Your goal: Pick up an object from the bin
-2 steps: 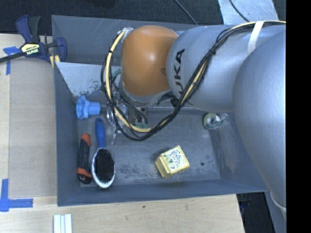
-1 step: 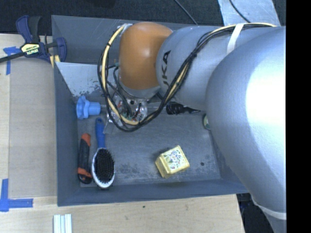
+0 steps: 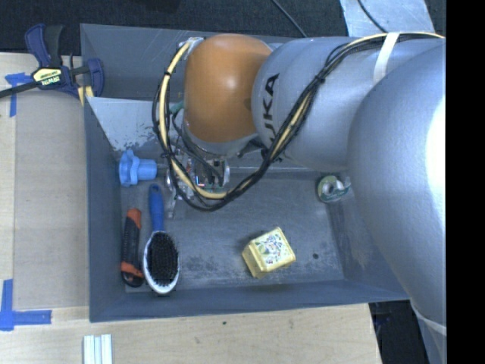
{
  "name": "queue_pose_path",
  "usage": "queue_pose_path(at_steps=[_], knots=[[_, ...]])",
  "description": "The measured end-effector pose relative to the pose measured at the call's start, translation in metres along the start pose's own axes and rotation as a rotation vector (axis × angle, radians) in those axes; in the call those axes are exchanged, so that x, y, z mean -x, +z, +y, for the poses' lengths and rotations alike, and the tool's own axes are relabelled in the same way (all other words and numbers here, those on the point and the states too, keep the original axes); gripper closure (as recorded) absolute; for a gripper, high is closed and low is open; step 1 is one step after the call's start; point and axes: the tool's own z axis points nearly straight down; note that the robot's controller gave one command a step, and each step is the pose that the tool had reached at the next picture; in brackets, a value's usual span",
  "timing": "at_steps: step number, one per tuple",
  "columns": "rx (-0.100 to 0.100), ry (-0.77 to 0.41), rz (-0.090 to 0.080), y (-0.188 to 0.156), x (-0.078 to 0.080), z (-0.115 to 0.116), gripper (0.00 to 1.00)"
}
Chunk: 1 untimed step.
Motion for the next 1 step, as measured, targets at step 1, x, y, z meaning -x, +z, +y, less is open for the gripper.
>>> queue_pose_path(at_steps=[1], knots=[[-0.001, 0.153, 0.001, -0.1039, 0.0112, 0.0163, 0.00]])
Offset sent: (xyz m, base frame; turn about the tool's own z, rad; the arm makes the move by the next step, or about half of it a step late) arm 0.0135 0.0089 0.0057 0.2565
